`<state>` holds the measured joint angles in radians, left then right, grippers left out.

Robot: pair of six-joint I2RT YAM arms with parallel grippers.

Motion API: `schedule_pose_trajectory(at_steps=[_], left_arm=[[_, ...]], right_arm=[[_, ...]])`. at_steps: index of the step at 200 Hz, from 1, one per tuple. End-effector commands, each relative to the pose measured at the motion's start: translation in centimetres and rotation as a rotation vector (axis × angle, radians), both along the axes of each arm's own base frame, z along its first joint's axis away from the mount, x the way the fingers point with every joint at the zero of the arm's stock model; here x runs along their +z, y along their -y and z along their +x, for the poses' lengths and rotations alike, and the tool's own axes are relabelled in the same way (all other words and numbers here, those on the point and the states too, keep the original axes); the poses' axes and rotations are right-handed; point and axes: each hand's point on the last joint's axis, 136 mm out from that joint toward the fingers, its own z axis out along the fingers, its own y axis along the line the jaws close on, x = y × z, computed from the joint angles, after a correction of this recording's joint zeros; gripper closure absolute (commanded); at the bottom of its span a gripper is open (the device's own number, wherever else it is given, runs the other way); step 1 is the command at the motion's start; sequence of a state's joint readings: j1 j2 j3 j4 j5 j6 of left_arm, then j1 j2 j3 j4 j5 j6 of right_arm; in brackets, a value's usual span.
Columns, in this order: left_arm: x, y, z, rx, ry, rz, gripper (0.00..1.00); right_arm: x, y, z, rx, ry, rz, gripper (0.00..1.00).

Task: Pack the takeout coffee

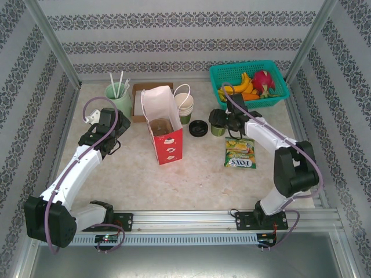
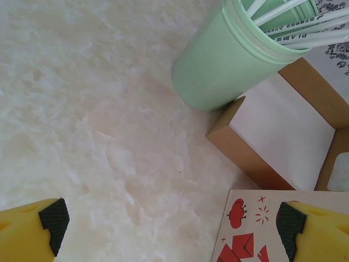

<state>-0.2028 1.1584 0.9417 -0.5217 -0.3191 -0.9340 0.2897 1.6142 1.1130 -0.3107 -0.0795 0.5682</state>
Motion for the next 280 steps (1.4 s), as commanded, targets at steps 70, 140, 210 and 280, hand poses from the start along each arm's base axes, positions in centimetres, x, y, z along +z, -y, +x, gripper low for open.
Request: schedule_pose_trajectory(at_steps=[70, 140, 210, 280], left_arm=[[0.5, 0.4, 0.6, -0.023, 0.032, -0.009, 0.01], [0.2, 0.9, 1.2, -0.034, 0.02, -0.025, 0.01], [-0.3, 1.1, 1.5, -0.038, 0.003, -0.033, 0.01], [-0.9, 1.0, 1.3, -0.034, -0.012, -0.025, 0.01]], right_arm=[[-0.5, -4.3, -7.2, 0.25, -0.133, 0.11, 0.22], [-0.7, -7.9, -10.2, 0.436, -0.154, 0.079, 0.19], [0.0, -8.1, -9.6, 0.403, -0.166, 0.05, 0.04], [0.9, -8.6, -8.6, 0.362, -0.172, 0.0, 0.02]])
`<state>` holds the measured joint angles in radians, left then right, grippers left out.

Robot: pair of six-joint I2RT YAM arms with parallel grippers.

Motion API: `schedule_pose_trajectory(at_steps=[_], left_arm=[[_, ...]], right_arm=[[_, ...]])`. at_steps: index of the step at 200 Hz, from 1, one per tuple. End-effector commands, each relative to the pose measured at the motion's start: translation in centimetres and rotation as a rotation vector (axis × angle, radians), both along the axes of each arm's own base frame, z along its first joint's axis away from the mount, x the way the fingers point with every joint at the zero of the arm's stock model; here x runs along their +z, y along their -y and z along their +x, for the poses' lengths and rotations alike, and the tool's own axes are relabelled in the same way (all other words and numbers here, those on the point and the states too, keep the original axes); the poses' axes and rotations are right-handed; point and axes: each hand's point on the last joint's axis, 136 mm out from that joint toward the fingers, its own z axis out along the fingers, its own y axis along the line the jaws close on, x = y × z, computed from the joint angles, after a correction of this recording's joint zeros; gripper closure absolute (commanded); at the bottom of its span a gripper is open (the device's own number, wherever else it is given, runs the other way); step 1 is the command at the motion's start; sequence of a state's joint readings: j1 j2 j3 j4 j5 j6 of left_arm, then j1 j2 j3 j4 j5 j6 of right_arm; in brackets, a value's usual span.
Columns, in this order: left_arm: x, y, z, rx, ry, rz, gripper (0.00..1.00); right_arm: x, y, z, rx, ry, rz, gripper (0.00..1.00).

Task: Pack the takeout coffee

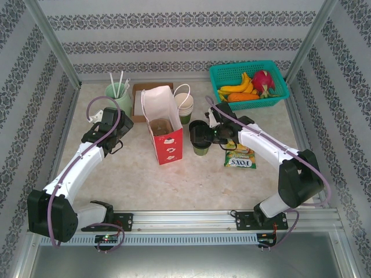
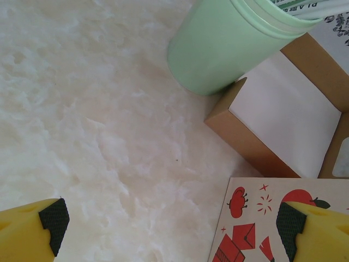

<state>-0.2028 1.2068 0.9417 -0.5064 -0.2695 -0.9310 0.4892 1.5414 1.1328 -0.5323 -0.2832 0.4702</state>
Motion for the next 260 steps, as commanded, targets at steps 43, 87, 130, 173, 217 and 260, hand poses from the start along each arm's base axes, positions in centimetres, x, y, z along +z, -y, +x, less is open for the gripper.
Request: schedule_pose_trajectory(at_steps=[43, 87, 130, 173, 217, 260], left_arm=[[0.5, 0.0, 0.6, 0.001, 0.024, 0.005, 0.01], [0.5, 0.0, 0.6, 0.001, 0.021, 0.006, 0.01], [0.3, 0.1, 0.6, -0.001, 0.018, 0.002, 0.01], [0.3, 0.2, 0.7, -0.003, 0.016, 0.0, 0.01], [0.3, 0.2, 0.8, -0.004, 0.015, -0.001, 0.01], [0.1, 0.4, 0.9, -0.01, 0.008, -0.006, 0.01]], right_arm=[[-1.2, 0.5, 0.2, -0.002, -0.041, -0.191, 0.02], [-1.4, 0.5, 0.2, 0.019, -0.057, -0.265, 0.02], [-1.9, 0.8, 0.0, 0.015, -0.093, -0.325, 0.02], [-1.3, 0.1, 0.0, 0.011, -0.102, -0.292, 0.02], [-0.2, 0.1, 0.1, 0.0, -0.084, -0.269, 0.02], [-0.3, -0.1, -0.1, 0.006, -0.095, -0.268, 0.02]])
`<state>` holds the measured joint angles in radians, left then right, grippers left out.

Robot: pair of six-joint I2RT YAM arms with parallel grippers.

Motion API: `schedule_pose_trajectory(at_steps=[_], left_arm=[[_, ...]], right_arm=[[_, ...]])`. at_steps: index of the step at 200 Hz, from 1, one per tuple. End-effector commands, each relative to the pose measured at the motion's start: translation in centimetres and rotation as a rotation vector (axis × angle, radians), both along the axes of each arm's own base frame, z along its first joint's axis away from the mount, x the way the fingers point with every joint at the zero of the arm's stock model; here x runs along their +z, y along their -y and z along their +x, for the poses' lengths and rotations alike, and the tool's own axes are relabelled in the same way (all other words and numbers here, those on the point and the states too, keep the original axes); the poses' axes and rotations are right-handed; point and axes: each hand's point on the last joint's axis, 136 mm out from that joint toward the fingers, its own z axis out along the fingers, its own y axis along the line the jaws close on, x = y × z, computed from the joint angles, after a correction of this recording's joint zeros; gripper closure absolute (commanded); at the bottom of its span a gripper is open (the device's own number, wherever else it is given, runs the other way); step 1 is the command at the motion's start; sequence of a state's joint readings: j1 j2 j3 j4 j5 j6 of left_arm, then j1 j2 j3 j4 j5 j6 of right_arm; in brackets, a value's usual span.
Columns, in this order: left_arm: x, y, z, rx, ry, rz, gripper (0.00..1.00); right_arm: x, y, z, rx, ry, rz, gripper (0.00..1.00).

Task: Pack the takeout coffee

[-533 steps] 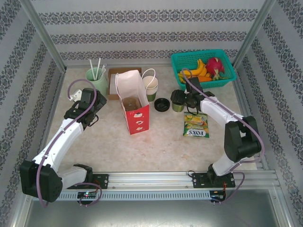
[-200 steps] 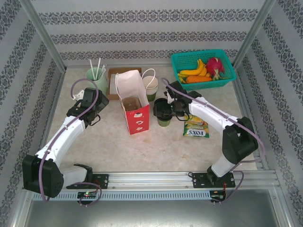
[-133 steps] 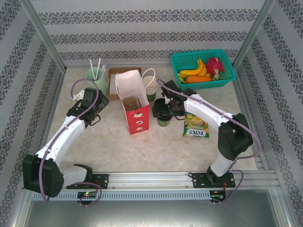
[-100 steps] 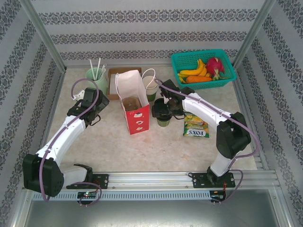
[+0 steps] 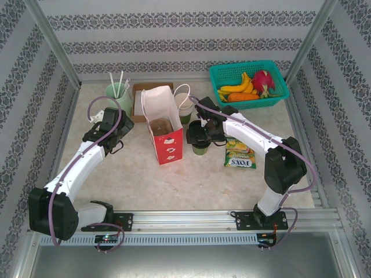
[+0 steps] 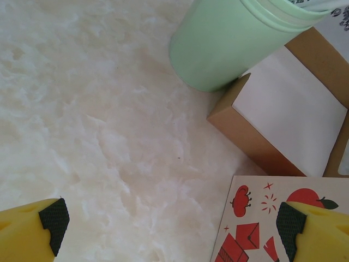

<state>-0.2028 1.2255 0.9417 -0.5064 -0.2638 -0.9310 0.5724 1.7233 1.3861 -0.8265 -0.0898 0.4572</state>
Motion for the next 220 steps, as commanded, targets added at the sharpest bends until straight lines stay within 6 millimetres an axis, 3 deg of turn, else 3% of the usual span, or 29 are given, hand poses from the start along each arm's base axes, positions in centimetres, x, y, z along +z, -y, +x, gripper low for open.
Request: schedule_pose_trajectory(at_steps=[1, 46, 136, 220], left_arm=[[0.7, 0.2, 0.8, -0.006, 0.027, -0.005, 0.01], [0.8, 0.3, 0.9, -0.009, 0.028, -0.005, 0.01], [0.8, 0.3, 0.9, -0.018, 0.024, -0.001, 0.01], [0.5, 0.3, 0.8, -0.016, 0.015, 0.001, 0.01]], right_arm=[[1.1, -0.1, -0.2, -0.008, 0.005, 0.0, 0.02], [2.5, -0.2, 0.3, -0.011, 0.047, 0.018, 0.02], [-0.9, -0.4, -0.3, 0.063, -0.049, -0.109, 0.02], [-0.9, 0.0, -0.5, 0.04, -0.12, -0.186, 0.02]])
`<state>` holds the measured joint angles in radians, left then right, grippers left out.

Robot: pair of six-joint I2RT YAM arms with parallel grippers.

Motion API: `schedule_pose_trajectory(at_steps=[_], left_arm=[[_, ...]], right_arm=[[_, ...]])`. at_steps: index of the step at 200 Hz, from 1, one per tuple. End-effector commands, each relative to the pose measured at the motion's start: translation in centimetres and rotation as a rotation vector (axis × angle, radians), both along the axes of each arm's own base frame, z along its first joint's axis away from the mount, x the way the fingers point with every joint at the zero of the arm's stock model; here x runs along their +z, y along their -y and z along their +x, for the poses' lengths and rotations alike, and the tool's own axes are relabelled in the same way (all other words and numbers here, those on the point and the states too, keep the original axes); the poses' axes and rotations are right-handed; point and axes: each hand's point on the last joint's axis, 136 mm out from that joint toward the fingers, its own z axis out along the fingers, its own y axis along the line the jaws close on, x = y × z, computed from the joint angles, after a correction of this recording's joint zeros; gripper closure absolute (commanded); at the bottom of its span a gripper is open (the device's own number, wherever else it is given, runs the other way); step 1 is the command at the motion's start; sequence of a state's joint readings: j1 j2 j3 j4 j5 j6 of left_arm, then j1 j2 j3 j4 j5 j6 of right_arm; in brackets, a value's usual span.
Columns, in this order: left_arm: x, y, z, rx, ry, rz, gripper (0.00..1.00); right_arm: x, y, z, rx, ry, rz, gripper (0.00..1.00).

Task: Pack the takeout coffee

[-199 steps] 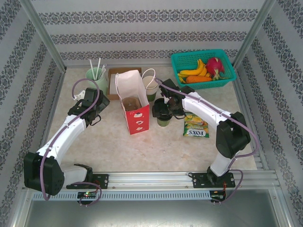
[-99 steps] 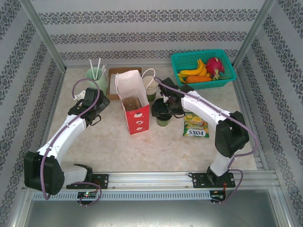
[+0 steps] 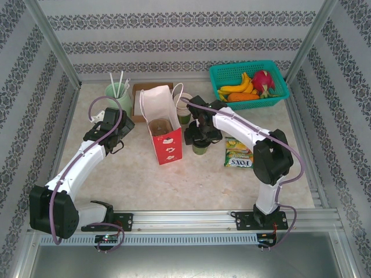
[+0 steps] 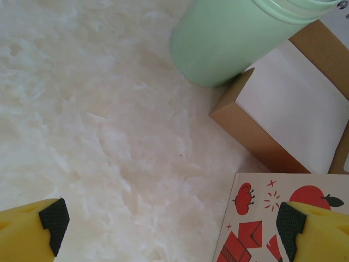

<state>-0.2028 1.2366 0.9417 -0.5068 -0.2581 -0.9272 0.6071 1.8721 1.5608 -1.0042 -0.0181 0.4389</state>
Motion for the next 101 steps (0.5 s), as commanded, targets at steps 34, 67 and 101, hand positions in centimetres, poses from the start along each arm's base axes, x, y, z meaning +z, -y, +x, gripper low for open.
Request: schedule_pose_trajectory(at_steps=[34, 67, 101], left_arm=[[0.99, 0.12, 0.67, -0.01, 0.028, 0.004, 0.01], [0.95, 0.01, 0.55, -0.006, 0.027, 0.008, 0.01], [0.92, 0.04, 0.58, -0.008, 0.027, 0.009, 0.01]], right_arm=[[0.03, 0.33, -0.95, 0.02, -0.081, -0.065, 0.02], [0.23, 0.33, -0.86, 0.029, -0.1, -0.067, 0.03], [0.16, 0.53, -0.8, 0.031, -0.11, -0.084, 0.06]])
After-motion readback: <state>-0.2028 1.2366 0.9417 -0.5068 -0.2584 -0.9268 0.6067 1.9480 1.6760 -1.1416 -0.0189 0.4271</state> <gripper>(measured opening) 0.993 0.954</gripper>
